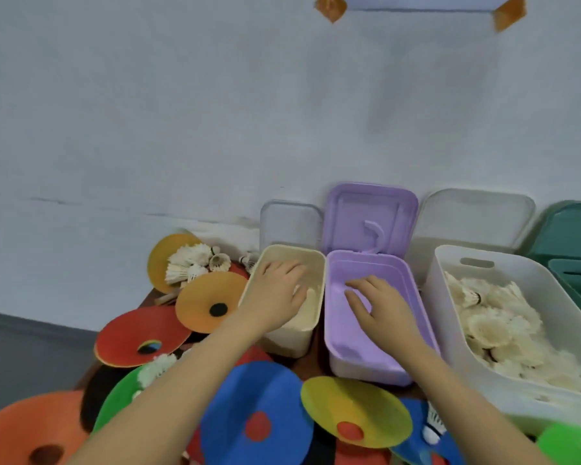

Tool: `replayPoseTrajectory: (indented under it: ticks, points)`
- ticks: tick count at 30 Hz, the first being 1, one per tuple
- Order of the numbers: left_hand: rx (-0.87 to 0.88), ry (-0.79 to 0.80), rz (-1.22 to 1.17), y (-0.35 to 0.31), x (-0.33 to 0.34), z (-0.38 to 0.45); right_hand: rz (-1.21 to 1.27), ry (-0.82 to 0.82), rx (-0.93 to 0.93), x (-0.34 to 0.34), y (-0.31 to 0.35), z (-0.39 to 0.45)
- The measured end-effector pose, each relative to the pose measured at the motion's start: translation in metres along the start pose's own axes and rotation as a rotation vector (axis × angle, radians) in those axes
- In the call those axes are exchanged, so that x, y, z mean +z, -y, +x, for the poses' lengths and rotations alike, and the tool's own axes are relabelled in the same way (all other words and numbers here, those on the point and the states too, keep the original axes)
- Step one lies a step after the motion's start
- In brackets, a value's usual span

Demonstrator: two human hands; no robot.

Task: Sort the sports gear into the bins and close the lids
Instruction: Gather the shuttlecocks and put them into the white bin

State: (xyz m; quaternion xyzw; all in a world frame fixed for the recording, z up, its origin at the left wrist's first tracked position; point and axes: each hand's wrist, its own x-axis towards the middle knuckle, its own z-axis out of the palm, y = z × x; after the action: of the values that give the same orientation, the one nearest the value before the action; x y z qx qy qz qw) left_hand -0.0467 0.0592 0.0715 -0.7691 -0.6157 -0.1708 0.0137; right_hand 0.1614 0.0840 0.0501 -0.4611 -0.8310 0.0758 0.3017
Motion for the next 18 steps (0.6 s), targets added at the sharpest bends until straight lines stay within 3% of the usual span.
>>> replayPoseTrajectory:
  ticks: [11,15,18]
  points:
    - [-0.201,0.096,-0.077,0.15,-0.004,-0.136,0.147,0.207,-0.038,0.116,0.133,-0.018]
    - [-0.269,0.14,-0.09,0.184,0.003,-0.173,0.047,0.285,-0.102,0.155,0.164,-0.026]
    - [-0.302,0.185,-0.106,0.202,0.013,-0.189,0.032,0.273,-0.036,0.176,0.18,-0.022]
